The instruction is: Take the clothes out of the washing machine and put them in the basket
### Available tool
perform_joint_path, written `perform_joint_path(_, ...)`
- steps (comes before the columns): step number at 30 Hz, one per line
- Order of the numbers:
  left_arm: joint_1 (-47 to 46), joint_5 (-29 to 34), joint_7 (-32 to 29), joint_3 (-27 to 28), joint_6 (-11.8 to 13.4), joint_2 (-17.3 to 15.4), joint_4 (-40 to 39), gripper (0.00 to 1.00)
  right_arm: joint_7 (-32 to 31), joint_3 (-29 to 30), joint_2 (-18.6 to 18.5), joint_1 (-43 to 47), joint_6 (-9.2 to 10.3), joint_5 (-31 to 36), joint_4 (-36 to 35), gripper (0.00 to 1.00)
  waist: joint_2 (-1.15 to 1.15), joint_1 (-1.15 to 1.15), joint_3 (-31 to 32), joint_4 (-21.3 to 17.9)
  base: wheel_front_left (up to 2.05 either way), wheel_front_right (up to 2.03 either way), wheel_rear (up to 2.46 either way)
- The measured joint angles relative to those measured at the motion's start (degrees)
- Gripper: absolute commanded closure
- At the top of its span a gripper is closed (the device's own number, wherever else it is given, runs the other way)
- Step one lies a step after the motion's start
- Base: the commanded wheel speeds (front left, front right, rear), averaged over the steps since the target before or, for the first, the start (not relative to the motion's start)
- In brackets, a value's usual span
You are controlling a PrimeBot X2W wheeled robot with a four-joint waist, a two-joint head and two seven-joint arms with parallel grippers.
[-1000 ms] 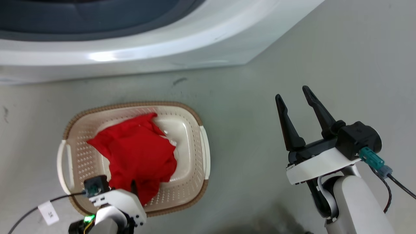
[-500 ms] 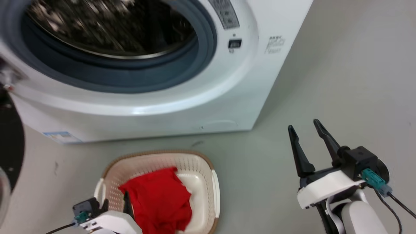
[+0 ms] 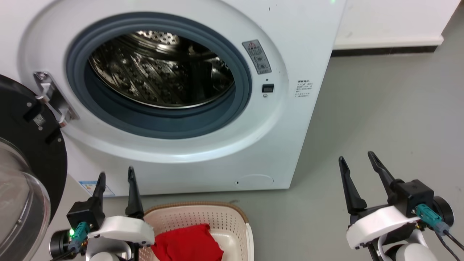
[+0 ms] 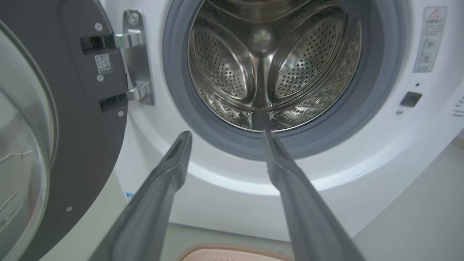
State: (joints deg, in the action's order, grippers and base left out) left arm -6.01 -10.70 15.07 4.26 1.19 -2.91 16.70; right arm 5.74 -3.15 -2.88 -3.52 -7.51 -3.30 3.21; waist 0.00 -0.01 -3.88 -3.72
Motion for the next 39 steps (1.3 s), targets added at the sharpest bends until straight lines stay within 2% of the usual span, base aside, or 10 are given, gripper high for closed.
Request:
perform_joint_path(4, 1.84, 3.12, 0.01, -1.82, 0.64, 0.01, -7.24, 0.0, -0.56, 0.53, 0.0, 1.54, 0.01, 1.05, -0.79, 0.0, 0.0, 0.0, 2.31, 0.1, 0.0, 0.0, 0.0)
perform_joint_path(9, 4.58, 6.55, 0.01, -3.31, 1.1, -0.14, -11.45, 0.0, -1.09, 0.52, 0.0, 3.24, 0.0, 1.82, -1.76, 0.0, 0.0, 0.0, 4.19, -0.14, 0.0, 0.0, 0.0)
perform_joint_path(20, 8.84, 7.53, 0.0, -4.24, 1.41, -0.89, -11.58, 0.0, -1.6, -0.15, 0.0, 4.85, 0.0, 2.27, -2.59, 0.0, 0.0, 0.0, 5.29, -0.06, 0.0, 0.0, 0.0)
perform_joint_path(39, 8.95, 6.47, -0.33, -5.21, 1.45, -1.58, -9.88, 0.0, -1.71, 0.23, 0.0, 4.88, 0.0, 1.71, -2.49, 0.0, 0.0, 0.01, 5.93, -0.56, 0.0, 0.0, 0.0)
